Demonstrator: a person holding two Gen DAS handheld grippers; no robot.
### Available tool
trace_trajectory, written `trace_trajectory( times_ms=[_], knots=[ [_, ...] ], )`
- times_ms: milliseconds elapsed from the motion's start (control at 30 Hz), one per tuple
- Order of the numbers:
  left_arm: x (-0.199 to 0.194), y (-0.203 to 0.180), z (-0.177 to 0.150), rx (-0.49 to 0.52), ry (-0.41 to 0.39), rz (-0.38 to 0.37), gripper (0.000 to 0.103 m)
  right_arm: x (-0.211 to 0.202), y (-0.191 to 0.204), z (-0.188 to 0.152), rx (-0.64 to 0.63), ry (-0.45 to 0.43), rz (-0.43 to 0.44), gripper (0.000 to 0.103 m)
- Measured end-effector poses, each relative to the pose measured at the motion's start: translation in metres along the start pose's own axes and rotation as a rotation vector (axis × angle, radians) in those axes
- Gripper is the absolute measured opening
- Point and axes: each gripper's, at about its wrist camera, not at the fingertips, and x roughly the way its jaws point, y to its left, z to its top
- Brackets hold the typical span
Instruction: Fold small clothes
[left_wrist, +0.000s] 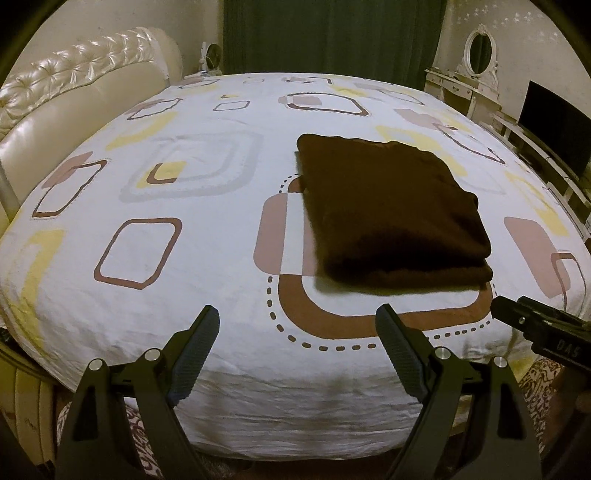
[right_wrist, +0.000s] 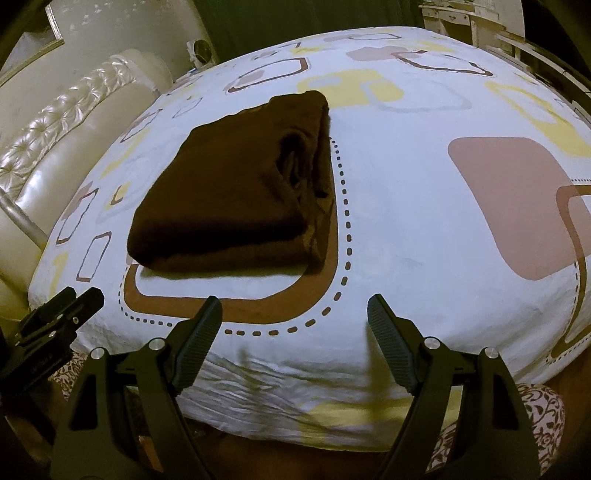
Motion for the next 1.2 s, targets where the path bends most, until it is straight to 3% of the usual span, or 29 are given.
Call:
trace_trajectory(
  times_ms=[1200],
  knots=[
    [-0.0020,-0.0018,0.0010,-0.029,0.008,-0.004,0.085,0.0073,0.0040,-0.0076,-0.002,0.035,0.012,0.081]
  ],
)
